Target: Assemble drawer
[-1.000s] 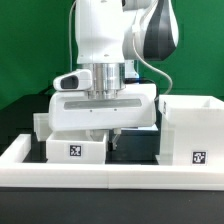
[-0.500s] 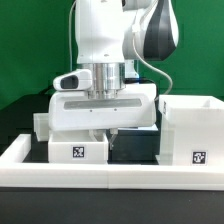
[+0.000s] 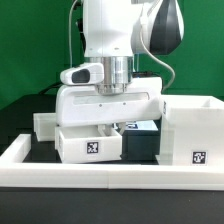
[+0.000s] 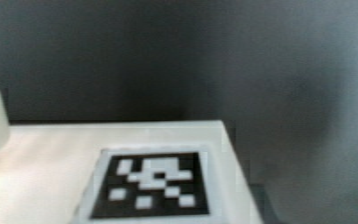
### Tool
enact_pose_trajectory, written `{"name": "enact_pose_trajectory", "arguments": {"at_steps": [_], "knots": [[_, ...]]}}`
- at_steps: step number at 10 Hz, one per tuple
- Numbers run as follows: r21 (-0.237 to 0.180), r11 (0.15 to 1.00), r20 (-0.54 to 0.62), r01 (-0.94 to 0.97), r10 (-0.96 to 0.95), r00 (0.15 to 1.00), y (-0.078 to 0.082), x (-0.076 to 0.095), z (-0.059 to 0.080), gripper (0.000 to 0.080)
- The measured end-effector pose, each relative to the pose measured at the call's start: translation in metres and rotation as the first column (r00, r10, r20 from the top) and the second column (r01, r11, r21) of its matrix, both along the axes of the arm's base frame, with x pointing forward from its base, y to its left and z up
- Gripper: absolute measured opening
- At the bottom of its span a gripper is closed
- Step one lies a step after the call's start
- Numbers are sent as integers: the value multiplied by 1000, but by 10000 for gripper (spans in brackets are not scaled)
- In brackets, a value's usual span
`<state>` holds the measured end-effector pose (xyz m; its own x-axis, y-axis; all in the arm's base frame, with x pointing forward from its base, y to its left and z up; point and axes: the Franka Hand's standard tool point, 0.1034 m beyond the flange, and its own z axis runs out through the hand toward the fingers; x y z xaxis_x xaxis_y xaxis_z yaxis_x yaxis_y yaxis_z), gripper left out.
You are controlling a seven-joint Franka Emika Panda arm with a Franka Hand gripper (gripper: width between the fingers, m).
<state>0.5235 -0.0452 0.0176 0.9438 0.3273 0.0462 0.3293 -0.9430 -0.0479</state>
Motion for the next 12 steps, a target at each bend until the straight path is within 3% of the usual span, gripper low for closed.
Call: {"name": "enact_pose_trajectory", "arguments": {"at_steps": [3, 5, 7, 8, 12], "knots": [[2, 999, -7, -37, 37, 999, 0, -1, -1, 41], [-8, 979, 0, -206, 206, 979, -1, -3, -3, 41], [-37, 891, 5, -452, 453, 892, -1, -6, -5, 41], [-24, 855, -10, -518, 518, 856, -4, -7, -7, 41], [-36, 702, -17, -711, 711, 703, -10, -8, -8, 41]]}}
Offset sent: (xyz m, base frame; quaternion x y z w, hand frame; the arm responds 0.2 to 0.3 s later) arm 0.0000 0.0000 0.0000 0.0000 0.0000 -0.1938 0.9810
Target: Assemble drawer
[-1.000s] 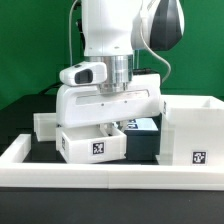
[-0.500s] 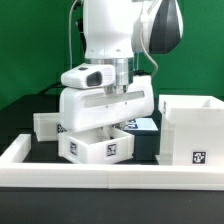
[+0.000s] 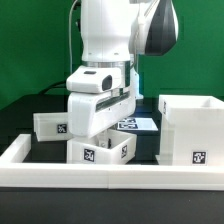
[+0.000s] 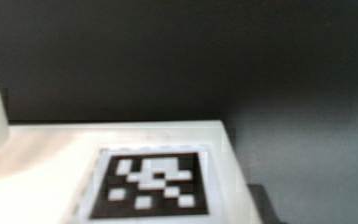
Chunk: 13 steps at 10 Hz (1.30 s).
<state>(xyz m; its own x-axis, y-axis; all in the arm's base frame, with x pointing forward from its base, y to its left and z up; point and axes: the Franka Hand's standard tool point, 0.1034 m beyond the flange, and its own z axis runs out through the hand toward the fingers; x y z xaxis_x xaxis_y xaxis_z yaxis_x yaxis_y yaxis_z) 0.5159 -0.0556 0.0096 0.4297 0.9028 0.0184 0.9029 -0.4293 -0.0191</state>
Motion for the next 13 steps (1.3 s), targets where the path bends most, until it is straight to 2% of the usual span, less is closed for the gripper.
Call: {"name": "enact_pose_trajectory", "arguments": {"at_steps": [1, 5, 8, 10, 13], "knots": [[-7, 997, 0, -78, 78, 997, 0, 0, 0, 41], [-26, 927, -7, -374, 374, 927, 23, 3, 2, 41], [-25, 932, -10, -361, 360, 933, 21, 2, 0, 41], [-34, 935, 25, -354, 354, 935, 30, 6, 1, 41], [-40, 935, 47, -353, 355, 934, 32, 13, 4, 41]]}}
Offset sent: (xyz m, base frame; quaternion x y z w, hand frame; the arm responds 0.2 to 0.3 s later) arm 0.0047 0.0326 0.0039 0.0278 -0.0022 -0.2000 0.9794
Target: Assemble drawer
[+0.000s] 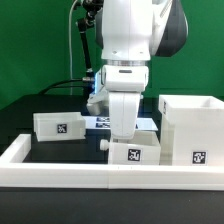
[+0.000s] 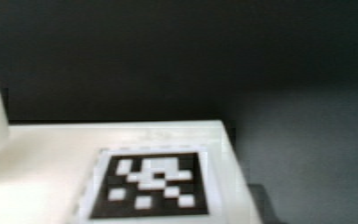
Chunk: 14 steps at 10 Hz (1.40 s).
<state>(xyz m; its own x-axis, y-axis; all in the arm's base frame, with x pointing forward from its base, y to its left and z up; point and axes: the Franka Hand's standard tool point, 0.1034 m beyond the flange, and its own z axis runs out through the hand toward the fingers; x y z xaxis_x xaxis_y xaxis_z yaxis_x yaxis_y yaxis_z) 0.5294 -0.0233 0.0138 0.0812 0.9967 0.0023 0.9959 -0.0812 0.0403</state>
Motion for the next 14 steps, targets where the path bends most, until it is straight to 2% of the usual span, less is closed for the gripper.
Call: {"name": "enact_pose_trajectory", "arguments": {"at_steps": [4, 6, 8, 12, 14], "knots": [[0, 1000, -14, 3, -3, 1000, -2, 0, -1, 41], [2, 1000, -17, -6, 6, 1000, 3, 9, 1, 41], [2, 1000, -30, -3, 3, 1000, 1, 9, 0, 41], [13, 1000, -35, -11, 12, 999, -15, 7, -3, 41], [17, 1000, -35, -10, 11, 999, -6, 7, -2, 41]]}}
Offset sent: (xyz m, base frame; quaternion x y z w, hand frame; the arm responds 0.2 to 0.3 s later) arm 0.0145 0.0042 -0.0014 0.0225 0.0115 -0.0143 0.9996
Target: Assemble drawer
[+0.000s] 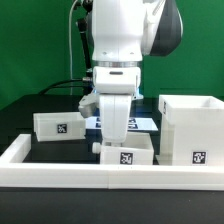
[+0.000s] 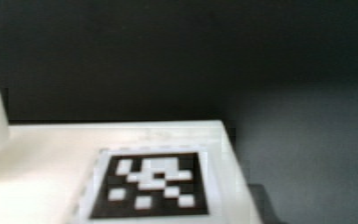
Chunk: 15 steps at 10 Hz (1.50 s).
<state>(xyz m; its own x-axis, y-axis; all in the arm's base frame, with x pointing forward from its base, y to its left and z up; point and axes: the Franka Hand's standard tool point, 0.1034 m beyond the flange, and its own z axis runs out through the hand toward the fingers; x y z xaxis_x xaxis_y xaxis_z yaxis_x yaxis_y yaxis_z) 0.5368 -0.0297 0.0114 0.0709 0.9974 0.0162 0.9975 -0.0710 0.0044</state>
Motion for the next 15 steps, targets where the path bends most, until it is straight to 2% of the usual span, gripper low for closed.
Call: {"name": "enact_pose_trajectory", "arguments": {"at_steps": [4, 15], "knots": [[2, 1000, 4, -31, 31, 1000, 14, 3, 1, 41], [-10, 997, -1, -73, 73, 997, 17, 2, -2, 41]]}}
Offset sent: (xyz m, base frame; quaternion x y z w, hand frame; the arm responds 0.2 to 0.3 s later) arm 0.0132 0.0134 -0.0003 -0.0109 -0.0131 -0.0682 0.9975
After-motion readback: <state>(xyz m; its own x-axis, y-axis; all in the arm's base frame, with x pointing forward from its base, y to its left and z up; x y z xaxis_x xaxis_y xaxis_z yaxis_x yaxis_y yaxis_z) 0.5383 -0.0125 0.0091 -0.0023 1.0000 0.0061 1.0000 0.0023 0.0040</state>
